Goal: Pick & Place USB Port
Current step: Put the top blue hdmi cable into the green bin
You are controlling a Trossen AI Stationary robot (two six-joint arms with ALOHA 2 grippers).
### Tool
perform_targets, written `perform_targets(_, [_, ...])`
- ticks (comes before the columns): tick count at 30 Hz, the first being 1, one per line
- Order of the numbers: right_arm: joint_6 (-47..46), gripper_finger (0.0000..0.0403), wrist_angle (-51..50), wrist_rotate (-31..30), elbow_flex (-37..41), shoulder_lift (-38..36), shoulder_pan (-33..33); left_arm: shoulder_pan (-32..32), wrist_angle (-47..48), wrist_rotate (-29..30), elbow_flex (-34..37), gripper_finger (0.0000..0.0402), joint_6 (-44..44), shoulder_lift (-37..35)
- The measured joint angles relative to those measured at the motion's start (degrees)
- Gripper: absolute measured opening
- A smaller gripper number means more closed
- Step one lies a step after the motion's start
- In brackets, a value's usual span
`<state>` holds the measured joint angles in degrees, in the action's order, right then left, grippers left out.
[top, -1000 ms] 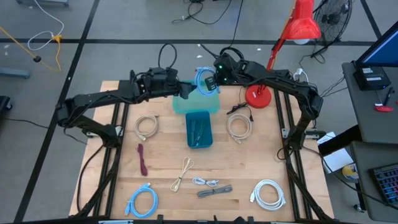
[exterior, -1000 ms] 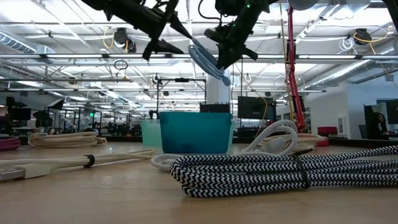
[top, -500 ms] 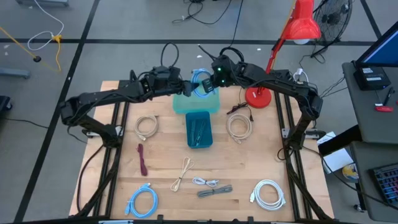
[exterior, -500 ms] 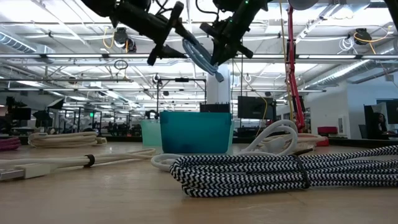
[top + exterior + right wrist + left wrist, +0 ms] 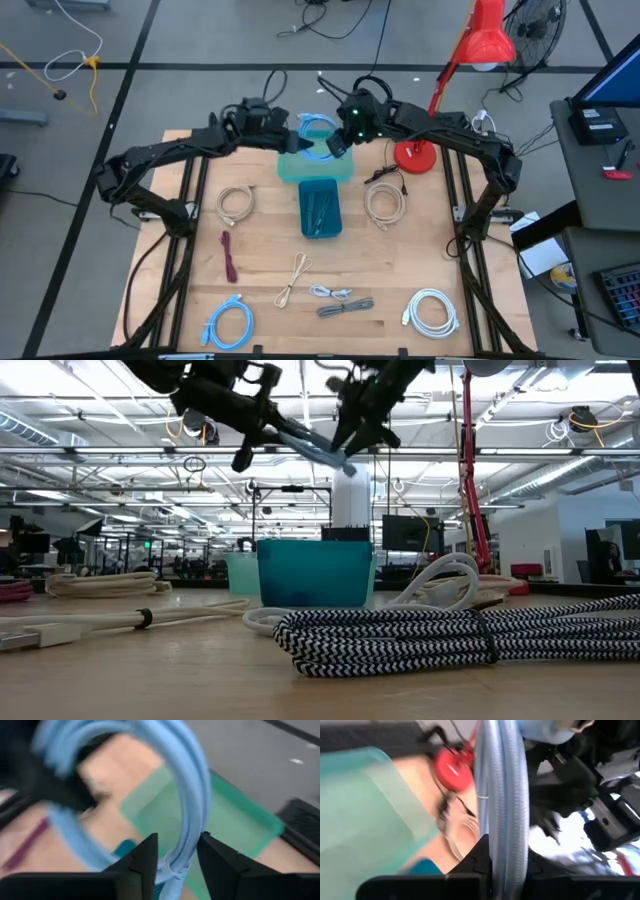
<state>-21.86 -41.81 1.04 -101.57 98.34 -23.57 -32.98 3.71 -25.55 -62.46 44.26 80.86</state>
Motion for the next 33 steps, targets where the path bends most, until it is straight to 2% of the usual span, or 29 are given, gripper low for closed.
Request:
perform_targets(6, [2.19,0.0161,-2.17,6.29,-0.06,-4.31,1.98,-10.38,4.57,-25.65,0.04,0.003,1.99,-0.59])
perform_targets(10, [2.67,0.0164,-2.42,6.64,-0.06,-7.24,4.67,-14.61,4.54,-37.48,0.02,0.003,2.26,2.39])
perform_targets(13, [2.88,0.0161,-2.57,6.51,-0.06,-8.74,6.93,-15.52,1.24,-45.01,0.03,0.003,4.13,6.44])
perform_targets(19, [2.43,0.0149,-4.39,0.66,-0.06,-9.11,11.09,-13.36,-8.8,-47.61,-0.26,0.003,10.45,16.86])
perform_targets(23, [-0.09,0.0143,-8.69,-5.06,0.13,-9.11,12.18,-13.16,-8.47,-47.45,-3.61,0.003,10.6,22.0])
perform_targets(26, [-3.74,0.0141,-10.39,-9.8,2.56,-9.15,11.76,-11.66,-8.21,-47.94,-6.4,0.003,8.23,22.88])
perform_targets(29, [-7.32,0.0144,-10.36,-8.98,5.95,-9.61,9.83,-9.58,-8.61,-52.45,-8.44,0.003,5.36,21.22])
perform_targets(33, [-8.9,0.015,-4.38,-4.12,11.0,-11.67,7.81,-7.8,-5.93,-53.99,-8.47,0.003,2.63,17.34])
